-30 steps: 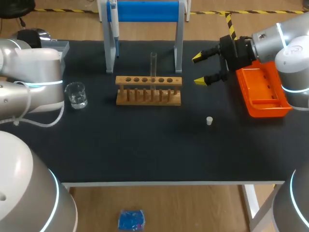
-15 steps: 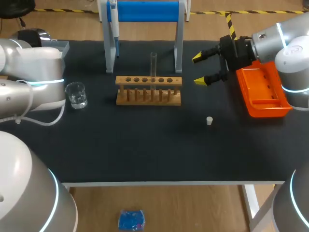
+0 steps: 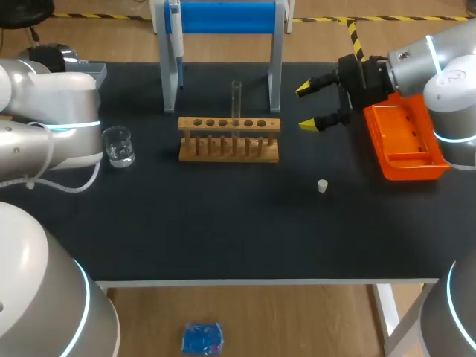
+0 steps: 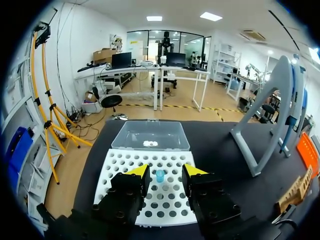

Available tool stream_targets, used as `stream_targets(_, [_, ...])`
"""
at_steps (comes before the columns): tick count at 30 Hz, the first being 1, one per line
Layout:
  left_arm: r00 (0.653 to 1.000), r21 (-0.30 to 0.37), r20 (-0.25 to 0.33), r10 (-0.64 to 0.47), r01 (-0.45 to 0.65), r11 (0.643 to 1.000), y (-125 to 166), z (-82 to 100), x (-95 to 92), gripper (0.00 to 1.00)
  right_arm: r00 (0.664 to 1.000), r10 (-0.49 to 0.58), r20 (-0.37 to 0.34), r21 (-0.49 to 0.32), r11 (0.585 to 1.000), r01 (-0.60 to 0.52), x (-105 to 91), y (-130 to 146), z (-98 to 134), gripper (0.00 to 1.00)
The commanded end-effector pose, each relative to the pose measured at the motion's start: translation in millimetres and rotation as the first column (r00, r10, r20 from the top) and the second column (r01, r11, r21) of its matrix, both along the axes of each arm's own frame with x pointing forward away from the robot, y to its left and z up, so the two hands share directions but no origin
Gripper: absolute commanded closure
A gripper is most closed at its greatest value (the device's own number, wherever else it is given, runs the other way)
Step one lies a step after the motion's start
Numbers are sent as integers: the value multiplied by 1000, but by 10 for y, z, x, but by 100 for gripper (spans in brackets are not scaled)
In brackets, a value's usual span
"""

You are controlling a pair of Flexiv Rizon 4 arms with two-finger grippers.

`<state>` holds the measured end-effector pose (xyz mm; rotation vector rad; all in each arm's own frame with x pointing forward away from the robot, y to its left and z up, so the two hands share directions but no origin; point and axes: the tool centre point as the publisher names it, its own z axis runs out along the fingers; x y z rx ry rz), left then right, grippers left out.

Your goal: Invert the test tube, pick up the pipette, mount the tip to pipette, aspirate from beaker and dispense into the tube, eject the tip, return the pipette, and cap with the stopper.

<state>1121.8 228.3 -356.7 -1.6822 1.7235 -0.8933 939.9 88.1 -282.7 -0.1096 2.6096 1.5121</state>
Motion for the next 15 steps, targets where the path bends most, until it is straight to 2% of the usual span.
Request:
stream_targets(1, [1000,4,-7,3,-3,1000,-4,-17,40,60,1000,0,0,-2,1000,0,-5,-5,4,0])
stream_targets(7, [1000,9,-9,4,-4,1000,-4,-20,46,62,1000,0,0,-2,1000,0,-5,-5,4,0])
stream_targets(11, [1000,10,-11,9,-9,1000,0,-22,48,67,1000,0,0,-2,1000,0,-5,-5,4,0])
stream_targets(15, [1000,10,-14,12,-12,1000,6,-29,47,67,1000,0,0,-2,1000,0,-5,-5,4,0])
